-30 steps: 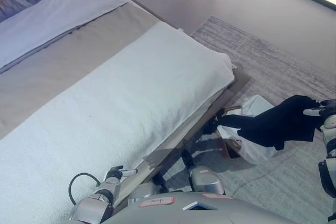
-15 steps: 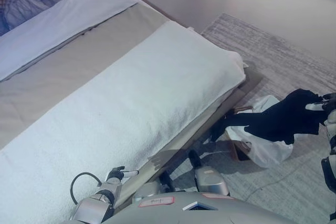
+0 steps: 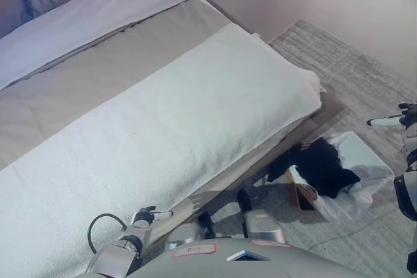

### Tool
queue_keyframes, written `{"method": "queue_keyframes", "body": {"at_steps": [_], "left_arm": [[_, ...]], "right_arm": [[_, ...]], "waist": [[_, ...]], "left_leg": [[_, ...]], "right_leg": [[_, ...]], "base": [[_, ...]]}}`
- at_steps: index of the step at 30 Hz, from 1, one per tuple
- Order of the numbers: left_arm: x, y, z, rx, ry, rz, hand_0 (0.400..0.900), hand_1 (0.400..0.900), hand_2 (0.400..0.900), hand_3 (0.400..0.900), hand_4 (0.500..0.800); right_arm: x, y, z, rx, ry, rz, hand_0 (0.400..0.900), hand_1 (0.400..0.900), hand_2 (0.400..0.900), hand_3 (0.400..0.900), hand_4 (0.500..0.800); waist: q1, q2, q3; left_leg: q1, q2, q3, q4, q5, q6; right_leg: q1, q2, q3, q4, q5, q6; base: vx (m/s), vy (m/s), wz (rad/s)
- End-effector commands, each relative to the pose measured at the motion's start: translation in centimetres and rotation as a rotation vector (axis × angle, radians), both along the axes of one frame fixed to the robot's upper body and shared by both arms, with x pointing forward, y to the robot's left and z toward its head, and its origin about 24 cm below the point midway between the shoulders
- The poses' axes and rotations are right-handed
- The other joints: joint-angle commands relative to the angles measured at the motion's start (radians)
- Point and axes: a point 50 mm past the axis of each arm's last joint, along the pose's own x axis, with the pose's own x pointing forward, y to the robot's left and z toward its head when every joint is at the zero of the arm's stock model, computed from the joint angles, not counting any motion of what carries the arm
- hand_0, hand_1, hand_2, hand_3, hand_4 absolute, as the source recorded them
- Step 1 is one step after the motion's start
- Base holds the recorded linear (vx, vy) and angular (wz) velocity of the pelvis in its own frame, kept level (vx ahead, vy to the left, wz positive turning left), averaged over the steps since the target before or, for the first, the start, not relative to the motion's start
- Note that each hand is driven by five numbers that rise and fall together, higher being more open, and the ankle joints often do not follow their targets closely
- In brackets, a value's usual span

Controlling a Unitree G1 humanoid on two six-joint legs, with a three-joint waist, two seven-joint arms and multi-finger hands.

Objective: Put the clothes on the bed into the basket.

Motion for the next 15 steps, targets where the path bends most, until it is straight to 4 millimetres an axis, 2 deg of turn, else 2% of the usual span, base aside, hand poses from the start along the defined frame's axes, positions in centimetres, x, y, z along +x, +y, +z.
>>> {"method": "queue_keyframes", "body": {"at_steps": [1, 6, 9, 11, 15], "left_arm": [[1.1, 2.0, 0.7, 0.078, -0.009, -0.008, 0.9, 0.9, 0.9, 0.9, 0.8], [1.0, 2.0, 0.7, 0.076, -0.01, -0.007, 0.9, 0.9, 0.9, 0.9, 0.8], [0.9, 1.9, 0.6, 0.072, -0.013, 0.005, 0.9, 0.9, 0.9, 0.9, 0.8], [1.0, 1.9, 0.7, 0.071, -0.024, 0.025, 0.9, 0.9, 0.9, 0.9, 0.8], [1.4, 2.4, 0.9, 0.069, -0.05, 0.039, 0.9, 0.9, 0.9, 0.9, 0.8]], "right_arm": [[2.3, 0.6, 2.9, -0.083, -0.032, 0.029, 0.9, 0.9, 0.9, 0.9, 0.8], [2.4, 1.0, 2.3, -0.068, -0.019, 0.043, 0.9, 0.9, 0.9, 0.9, 0.8], [3.5, 2.7, 1.3, -0.032, -0.055, 0.116, 0.9, 0.9, 0.9, 0.9, 0.8], [4.1, 4.9, -0.8, 0.071, -0.119, 0.18, 0.9, 0.9, 0.9, 0.9, 0.8], [2.4, 7.7, -6.1, 0.228, -0.053, 0.254, 0.9, 0.9, 0.9, 0.9, 0.8]], "waist": [[0.018, -0.057, -0.028], [0.024, -0.065, -0.03], [0.026, -0.069, -0.027], [0.028, -0.069, -0.022], [0.042, -0.074, -0.017]], "left_leg": [[-0.013, -0.002, -0.049, 0.011, 0.011, -0.041], [-0.01, -0.002, -0.052, 0.011, 0.009, -0.04], [-0.008, -0.002, -0.052, 0.011, 0.009, -0.038], [-0.008, -0.002, -0.053, 0.011, 0.008, -0.036], [-0.01, -0.003, -0.058, 0.012, 0.008, -0.032]], "right_leg": [[0.045, -0.022, -0.015, 0.037, -0.047, 0.02], [0.053, -0.022, -0.017, 0.035, -0.048, 0.019], [0.053, -0.024, -0.019, 0.035, -0.048, 0.019], [0.052, -0.024, -0.017, 0.036, -0.048, 0.02], [0.052, -0.026, -0.024, 0.038, -0.052, 0.02]], "base": [[0.0, 0.0, 0.0], [0.0, 0.0, 0.0], [0.0, -0.001, -0.01], [-0.01, -0.001, -0.05], [0.0, -0.005, 0.05]]}}
